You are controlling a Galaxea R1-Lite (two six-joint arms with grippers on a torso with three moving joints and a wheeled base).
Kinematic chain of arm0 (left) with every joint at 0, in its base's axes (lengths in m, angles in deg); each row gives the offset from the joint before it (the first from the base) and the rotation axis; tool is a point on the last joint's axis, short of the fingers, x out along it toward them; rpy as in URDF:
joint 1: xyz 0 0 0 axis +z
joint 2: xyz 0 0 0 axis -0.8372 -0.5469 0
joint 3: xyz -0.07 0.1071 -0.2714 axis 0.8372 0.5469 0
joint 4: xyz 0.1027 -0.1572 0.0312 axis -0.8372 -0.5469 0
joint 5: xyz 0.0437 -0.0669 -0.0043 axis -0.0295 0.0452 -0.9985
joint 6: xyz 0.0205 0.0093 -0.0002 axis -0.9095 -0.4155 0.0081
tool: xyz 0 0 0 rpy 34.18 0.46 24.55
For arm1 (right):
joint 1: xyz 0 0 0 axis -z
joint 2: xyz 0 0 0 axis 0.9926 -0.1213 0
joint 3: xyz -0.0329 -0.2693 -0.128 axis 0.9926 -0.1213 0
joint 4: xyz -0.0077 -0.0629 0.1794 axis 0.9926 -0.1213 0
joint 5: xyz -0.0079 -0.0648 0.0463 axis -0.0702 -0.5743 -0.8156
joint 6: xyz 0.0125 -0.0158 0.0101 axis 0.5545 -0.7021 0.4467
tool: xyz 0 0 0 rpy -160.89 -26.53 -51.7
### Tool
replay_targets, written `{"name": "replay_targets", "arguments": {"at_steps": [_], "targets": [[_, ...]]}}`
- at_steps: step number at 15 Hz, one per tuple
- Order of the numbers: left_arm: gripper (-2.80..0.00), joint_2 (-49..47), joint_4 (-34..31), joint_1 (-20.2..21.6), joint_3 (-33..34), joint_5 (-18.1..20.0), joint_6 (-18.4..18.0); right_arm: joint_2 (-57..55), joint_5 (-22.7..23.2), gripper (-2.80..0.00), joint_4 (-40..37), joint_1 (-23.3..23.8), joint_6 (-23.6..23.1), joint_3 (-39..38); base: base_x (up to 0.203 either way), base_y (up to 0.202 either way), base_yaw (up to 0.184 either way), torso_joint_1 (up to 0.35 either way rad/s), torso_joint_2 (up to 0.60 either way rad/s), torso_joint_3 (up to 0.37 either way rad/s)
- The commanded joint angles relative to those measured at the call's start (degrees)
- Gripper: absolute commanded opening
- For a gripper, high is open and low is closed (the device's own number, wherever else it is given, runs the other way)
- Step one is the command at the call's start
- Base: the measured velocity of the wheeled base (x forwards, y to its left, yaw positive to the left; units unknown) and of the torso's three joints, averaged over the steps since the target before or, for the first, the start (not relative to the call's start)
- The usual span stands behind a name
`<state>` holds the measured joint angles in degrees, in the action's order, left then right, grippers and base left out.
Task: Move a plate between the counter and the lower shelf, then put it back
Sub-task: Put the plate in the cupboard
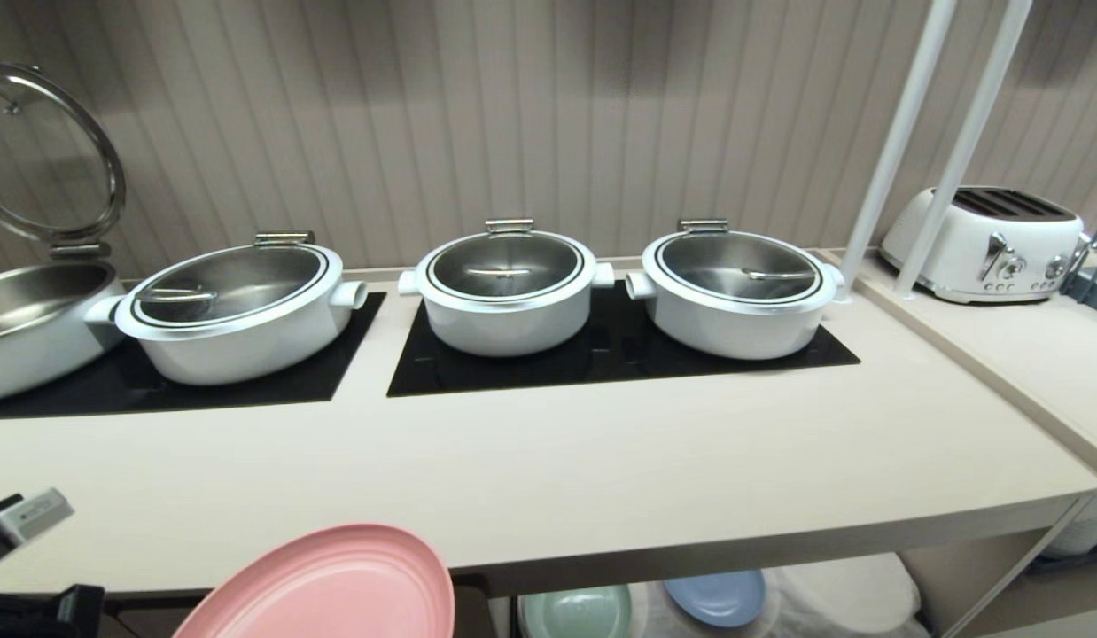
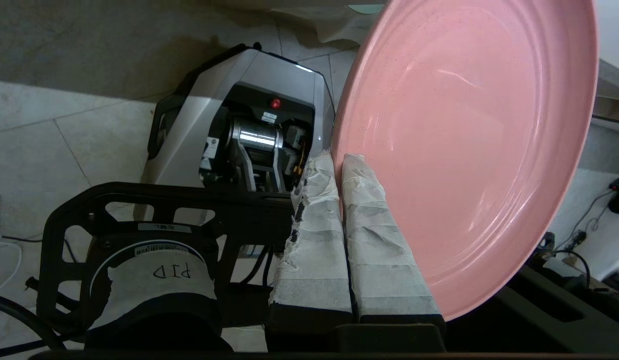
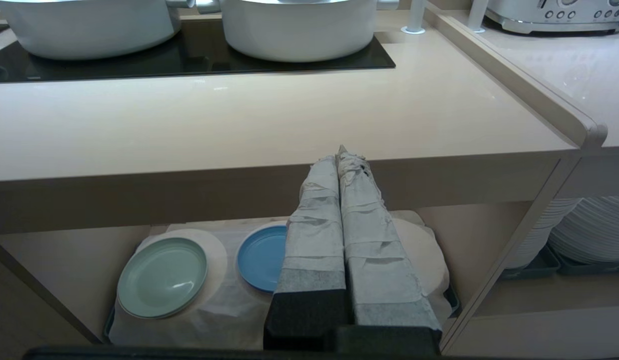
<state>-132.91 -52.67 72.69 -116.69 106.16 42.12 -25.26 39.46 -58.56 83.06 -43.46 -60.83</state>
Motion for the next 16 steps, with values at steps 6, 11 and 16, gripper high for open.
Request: {"name": "replay_targets", "arguments": {"at_steps": [6,11,16], "targets": [[-2.80,1.39,-0.17,3.08,0.20,-0.25,-0.50,0.00,-0.02,-2.80,0.00,-0.02,-0.01,0.00,0.000,0.000,0.000,0.000,0.00,0.000],[-2.80,1.62,0.15,5.16,0.19,0.10,-3.79,0.00,0.00,-2.80,0.00,-0.02,-0.01,0.00,0.000,0.000,0.000,0.000,0.00,0.000],[-2.80,4.42,0.02,4.85,1.34,0.53,-3.83,0.00,0.00,-2.80,0.00,0.04,-0.01,0.00,0.000,0.000,0.000,0.000,0.00,0.000]]}}
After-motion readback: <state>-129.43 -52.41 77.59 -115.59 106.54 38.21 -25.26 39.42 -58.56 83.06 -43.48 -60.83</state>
